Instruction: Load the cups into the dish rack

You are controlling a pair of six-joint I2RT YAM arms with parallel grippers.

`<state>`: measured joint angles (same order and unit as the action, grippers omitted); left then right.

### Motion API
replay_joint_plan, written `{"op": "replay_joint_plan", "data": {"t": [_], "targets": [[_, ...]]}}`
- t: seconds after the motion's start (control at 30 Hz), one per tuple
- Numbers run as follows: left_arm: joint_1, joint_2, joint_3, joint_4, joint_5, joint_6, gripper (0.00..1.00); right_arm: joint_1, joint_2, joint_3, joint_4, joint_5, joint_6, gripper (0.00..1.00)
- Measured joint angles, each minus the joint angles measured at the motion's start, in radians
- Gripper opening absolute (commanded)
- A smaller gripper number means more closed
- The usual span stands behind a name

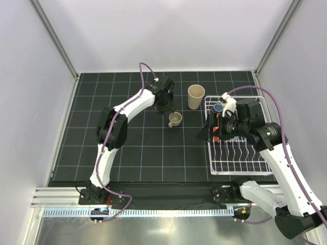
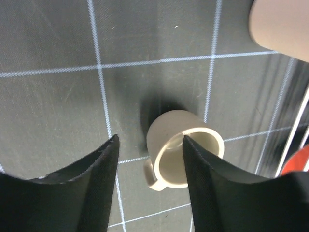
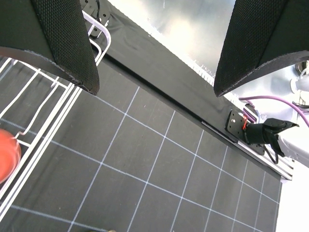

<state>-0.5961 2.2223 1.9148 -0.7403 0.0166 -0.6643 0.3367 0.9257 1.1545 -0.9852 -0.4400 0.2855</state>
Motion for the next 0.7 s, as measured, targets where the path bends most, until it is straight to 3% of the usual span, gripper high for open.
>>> {"op": "replay_joint_plan", "data": {"t": [0.07,0.53,0.7], "targets": [[-0.004,0.009,0.0,-0.009,-0.01,-0.01,0.47,0.0,-0.001,0.009,0.0,0.0,-0.001,1.0],[-0.071,0.019,-0.026,-0.02,-0.031,-0.034,0.42,0.0,-0.003,0.01,0.0,0.003,-0.001,1.0],[-0.076,0.019,-0.048,-0.01,-0.013,-0.04,0.15,0.0,-0.008,0.008,-0.003,0.023,-0.004,1.0]]}}
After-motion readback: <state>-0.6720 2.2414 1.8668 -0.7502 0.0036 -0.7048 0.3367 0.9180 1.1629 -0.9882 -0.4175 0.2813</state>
